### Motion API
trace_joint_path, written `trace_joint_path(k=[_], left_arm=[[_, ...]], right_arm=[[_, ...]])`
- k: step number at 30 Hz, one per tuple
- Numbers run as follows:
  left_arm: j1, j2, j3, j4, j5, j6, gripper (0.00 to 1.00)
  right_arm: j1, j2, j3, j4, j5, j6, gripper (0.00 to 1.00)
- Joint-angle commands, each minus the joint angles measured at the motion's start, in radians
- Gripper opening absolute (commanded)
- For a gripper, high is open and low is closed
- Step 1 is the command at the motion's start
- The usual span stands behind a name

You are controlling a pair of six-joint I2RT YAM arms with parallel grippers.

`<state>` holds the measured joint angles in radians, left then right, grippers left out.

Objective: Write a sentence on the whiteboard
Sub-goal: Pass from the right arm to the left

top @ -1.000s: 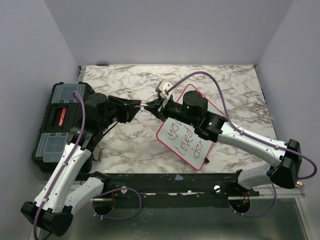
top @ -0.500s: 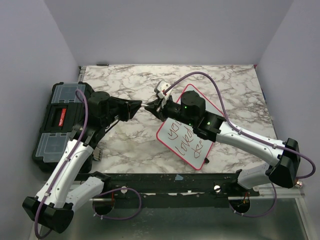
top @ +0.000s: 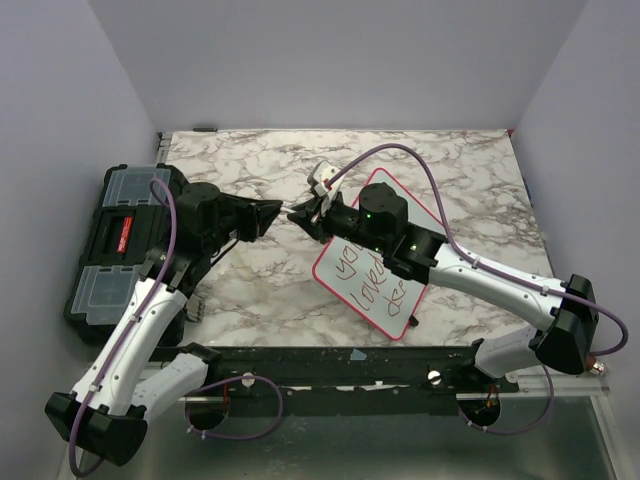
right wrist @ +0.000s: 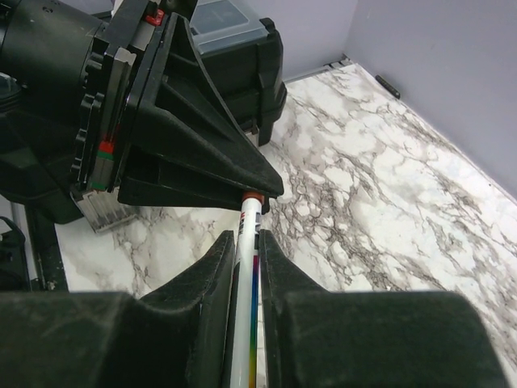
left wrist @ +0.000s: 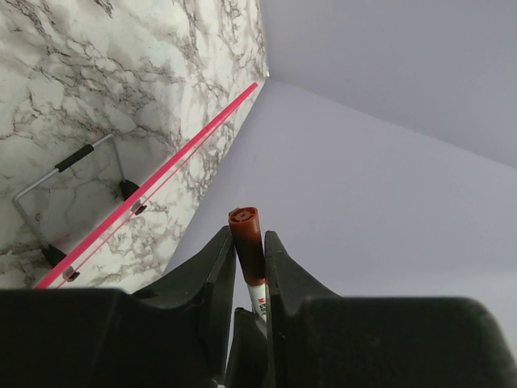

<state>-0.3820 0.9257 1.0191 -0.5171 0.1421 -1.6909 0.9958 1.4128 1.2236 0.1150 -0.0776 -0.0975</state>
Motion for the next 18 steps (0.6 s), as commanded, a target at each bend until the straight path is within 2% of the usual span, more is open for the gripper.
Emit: trace_joint_path(k=[1,4,7,8,9,10,18], left_arm=[[-0.038,-0.02,-0.006,0.019,0.076,0.037,0.0],[-0.034,-0.027,-0.014,0.009,0.056,0.039,0.0],[-0.019,-0.032,-0.019,-0.01,0.044,0.044,0.0],[-0.012,-0.035,-0.022,-0.013,0.042,0.045,0.0],[-0.006,-0.038,-0.025,-0.015,0.042,0.048,0.0],[0.002,-0.039,-0.026,-0.014,0.042,0.052,0.0],[0.055,-0.036,-0.009,-0.052,0.012,0.1,0.0]], right_arm=[[0.026,0.0,-0.027,0.044,-0.034,0.031,0.26],[0.026,-0.023,-0.026,0.019,-0.028,0.033,0.42],[0.026,-0.05,-0.028,-0.006,-0.014,0.033,0.65],[0.027,-0.061,-0.03,-0.01,-0.008,0.034,0.75],[0.027,-0.073,-0.032,-0.015,-0.003,0.036,0.91],[0.026,-0.083,-0.033,-0.022,0.002,0.038,0.99],[0.026,-0.185,-0.047,-0.098,0.011,0.076,1.0]])
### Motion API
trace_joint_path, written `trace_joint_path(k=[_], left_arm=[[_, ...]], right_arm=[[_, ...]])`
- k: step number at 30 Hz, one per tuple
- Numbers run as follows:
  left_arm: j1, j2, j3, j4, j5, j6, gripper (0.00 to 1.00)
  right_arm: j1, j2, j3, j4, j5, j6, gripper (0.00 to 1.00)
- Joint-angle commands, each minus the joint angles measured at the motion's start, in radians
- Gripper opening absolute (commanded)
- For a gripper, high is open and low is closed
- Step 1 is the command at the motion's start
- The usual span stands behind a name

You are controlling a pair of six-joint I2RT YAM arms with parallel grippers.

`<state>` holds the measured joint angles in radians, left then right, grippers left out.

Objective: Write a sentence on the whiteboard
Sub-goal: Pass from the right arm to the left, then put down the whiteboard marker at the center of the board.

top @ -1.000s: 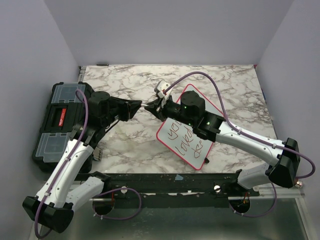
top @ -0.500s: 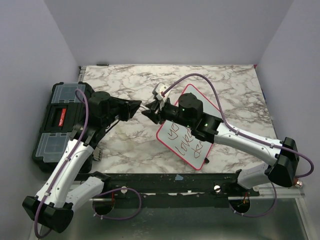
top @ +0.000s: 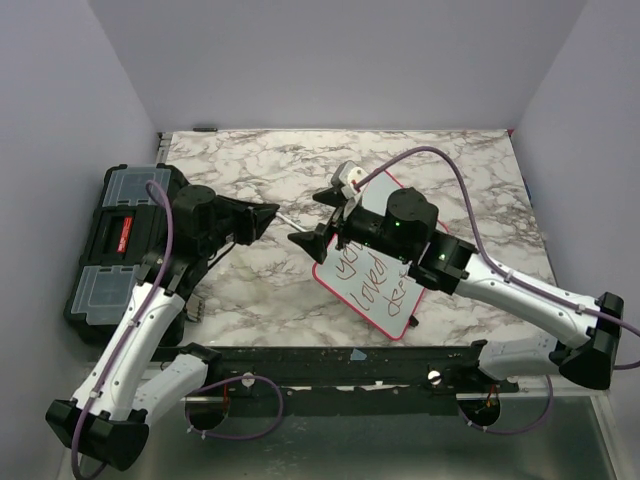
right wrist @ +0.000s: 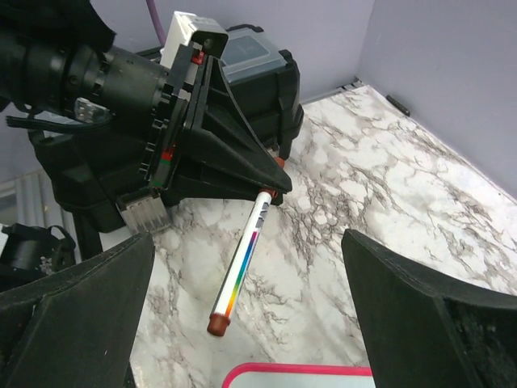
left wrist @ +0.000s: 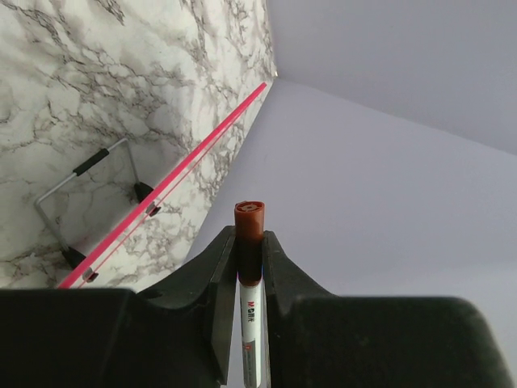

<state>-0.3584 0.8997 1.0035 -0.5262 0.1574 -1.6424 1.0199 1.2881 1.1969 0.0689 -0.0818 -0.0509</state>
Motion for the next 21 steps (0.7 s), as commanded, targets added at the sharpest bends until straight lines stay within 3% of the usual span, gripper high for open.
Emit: trace_joint_path(k=[1,14,21], left_arm=[[0.04,-0.007,0.011,-0.052,-0.007,0.065,0.0],[0.06,0.116,0.154,-0.362,-0.261,0.487,0.0],[0.07,0.216,0.146,-0.418,-0.208,0.709,0.0]], right_arm=[[0.003,-0.076,-0.023,-0.063,0.011,0.037,1.0],[0.002,-0.239,-0.071,-0.229,0.176,0.1,1.0],[0.002,-0.28,-0.105,-0.267,0.218,0.13,1.0]])
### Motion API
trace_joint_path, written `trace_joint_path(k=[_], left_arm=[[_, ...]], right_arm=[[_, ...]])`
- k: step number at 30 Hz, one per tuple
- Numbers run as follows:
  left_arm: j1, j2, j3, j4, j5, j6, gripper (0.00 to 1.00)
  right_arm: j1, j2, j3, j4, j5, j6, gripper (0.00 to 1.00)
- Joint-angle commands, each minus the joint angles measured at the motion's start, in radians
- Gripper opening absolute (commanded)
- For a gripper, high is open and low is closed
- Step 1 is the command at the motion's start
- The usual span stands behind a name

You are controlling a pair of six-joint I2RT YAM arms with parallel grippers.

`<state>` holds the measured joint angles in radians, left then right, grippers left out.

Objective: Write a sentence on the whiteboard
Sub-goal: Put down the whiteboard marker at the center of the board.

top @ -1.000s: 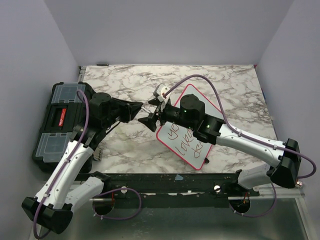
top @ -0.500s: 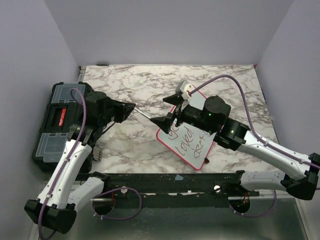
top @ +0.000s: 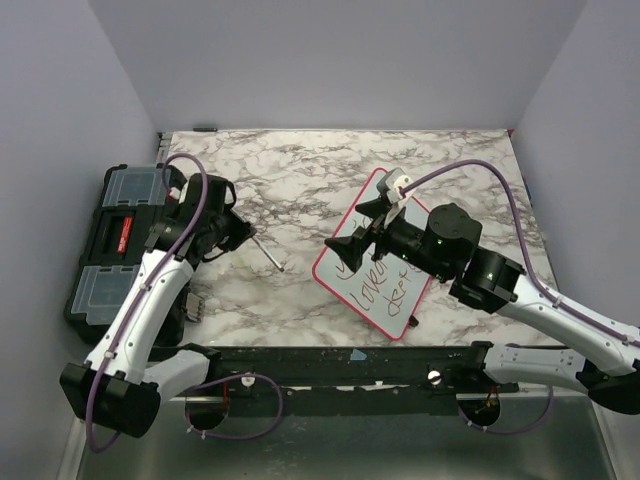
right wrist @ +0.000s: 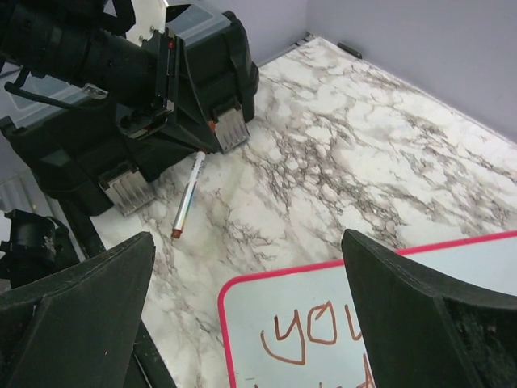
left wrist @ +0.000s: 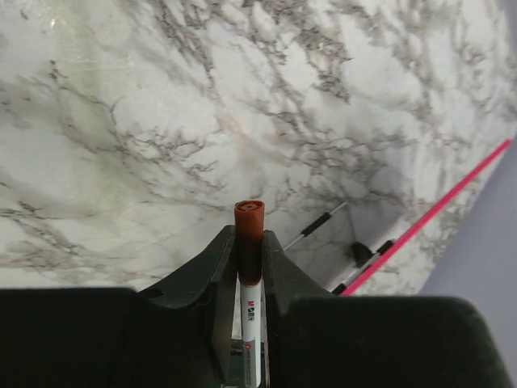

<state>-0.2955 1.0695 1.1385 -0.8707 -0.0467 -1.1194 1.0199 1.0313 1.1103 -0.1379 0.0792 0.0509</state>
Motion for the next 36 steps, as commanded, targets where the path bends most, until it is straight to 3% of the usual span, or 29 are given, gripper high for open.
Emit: trace_joint_path(k=[1,13,33,36], left_arm=[[0.007,0.065,0.003,-0.073,0.006,0.217,0.0],[0.001,0.226,-0.137,0.048,0.022,0.316,0.0],[-0.152,0.541,-0.134,0.227,-0.025,0.35,0.0],[-0.169,0.551,-0.148,0.264,-0.028,0.355,0.09]], right_arm=[[0.002,-0.028,-0.021,-0.068,0.06,0.031,1.0],[0.002,-0.108,-0.075,-0.121,0.136,0.075,1.0],[0.003,-0.301,-0.221,-0.206,0.453,0.179,1.0],[0.002,-0.329,-0.231,-0.226,0.487,0.18,1.0]])
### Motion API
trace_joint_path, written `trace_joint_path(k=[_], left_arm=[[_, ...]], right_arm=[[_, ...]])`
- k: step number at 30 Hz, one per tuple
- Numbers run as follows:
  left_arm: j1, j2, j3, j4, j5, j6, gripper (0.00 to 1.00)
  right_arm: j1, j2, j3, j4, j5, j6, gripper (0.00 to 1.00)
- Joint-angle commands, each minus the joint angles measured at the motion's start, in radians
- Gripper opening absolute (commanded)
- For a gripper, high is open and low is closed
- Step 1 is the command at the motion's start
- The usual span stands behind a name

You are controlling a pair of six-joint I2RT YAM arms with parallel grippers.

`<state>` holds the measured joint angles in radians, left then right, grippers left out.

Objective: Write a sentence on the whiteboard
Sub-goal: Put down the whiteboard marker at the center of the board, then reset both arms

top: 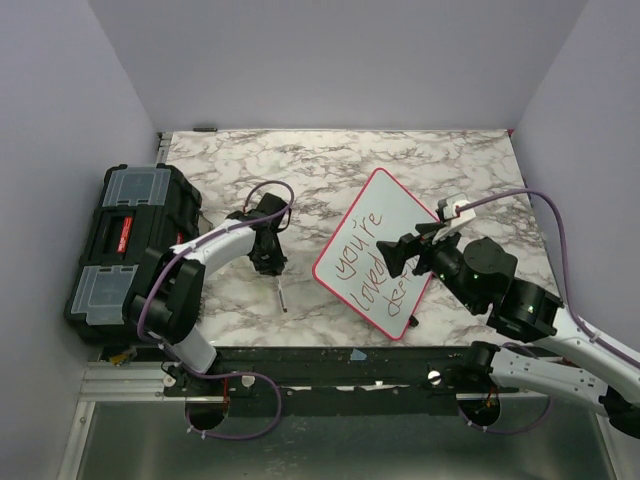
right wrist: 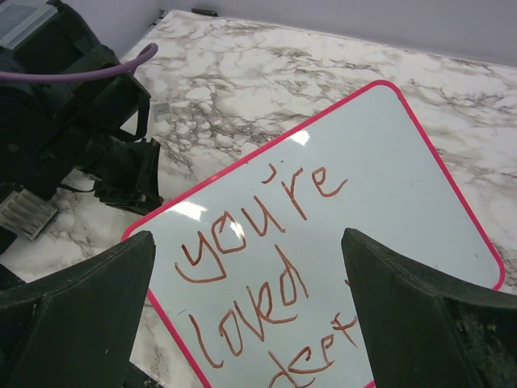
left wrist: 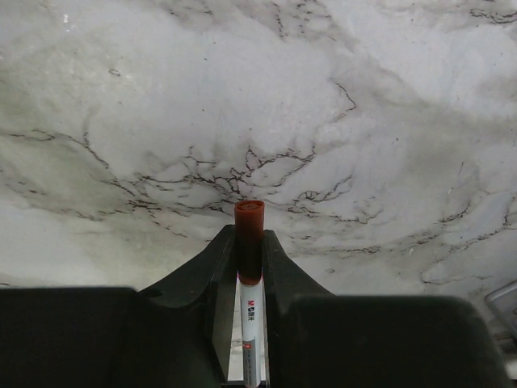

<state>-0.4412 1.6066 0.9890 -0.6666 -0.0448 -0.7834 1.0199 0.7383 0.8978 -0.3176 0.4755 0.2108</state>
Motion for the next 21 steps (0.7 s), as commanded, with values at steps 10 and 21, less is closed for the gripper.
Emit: trace_joint_path(k=[10,21], left_arm=[[-0.028,0.002,-0.027,0.091,-0.045,0.033,0.41],[-0.028,-0.178,-0.011,0.045,-0.079,0.094,0.78]], right_arm=[[0.003,-0.08,-0.052,-0.077,0.138,0.031,1.0],[0.002,-0.08,-0.022,-0.117,0.14,0.038,1.0]])
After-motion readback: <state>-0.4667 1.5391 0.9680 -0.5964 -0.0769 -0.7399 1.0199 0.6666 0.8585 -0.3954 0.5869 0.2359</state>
